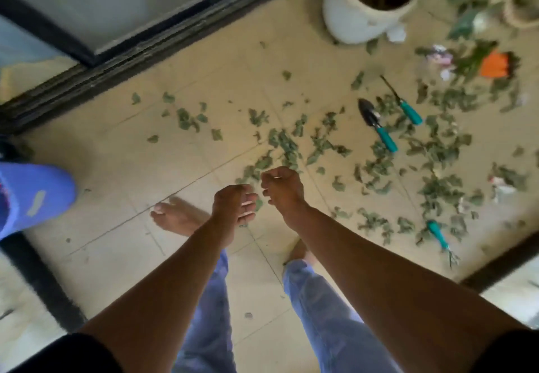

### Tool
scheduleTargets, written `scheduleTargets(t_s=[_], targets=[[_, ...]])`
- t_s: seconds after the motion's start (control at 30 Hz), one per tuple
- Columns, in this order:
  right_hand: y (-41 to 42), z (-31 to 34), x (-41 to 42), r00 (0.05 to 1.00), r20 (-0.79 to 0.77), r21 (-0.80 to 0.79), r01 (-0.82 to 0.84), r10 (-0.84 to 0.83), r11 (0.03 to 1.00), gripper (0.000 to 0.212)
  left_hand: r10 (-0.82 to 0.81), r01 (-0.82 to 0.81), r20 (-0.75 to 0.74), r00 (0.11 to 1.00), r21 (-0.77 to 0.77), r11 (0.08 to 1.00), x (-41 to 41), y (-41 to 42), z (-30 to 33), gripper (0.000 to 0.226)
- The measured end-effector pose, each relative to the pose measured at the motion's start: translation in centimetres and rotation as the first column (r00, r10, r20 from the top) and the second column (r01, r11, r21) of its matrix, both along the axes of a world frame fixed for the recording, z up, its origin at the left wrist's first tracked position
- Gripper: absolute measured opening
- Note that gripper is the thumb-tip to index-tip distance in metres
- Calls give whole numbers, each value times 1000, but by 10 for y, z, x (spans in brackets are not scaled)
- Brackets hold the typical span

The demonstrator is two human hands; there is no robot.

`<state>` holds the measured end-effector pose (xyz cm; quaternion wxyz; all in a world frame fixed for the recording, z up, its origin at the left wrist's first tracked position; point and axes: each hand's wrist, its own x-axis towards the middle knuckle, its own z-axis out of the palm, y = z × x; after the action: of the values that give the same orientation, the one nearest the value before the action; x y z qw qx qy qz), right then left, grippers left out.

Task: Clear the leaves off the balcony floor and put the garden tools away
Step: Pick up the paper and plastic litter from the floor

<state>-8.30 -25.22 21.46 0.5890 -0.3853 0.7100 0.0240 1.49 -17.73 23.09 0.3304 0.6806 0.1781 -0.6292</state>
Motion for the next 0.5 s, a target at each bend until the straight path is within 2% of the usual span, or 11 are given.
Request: scheduleTargets(t_s=[0.13,0.3,0.5], targets=[[-14,-2,-94,988,-40,10,152,-151,988,27,-283,282,-21,959,-26,959,-78,-35,1,18],[-11,-25,-201,951,-79,8,301,-300,953,29,-599,599,30,800,-29,800,-161,-73,4,22],[-16,2,-289,920,-100,10,381,-378,924,15,-867,867,62,494,38,497,-215,-95,-13,23]])
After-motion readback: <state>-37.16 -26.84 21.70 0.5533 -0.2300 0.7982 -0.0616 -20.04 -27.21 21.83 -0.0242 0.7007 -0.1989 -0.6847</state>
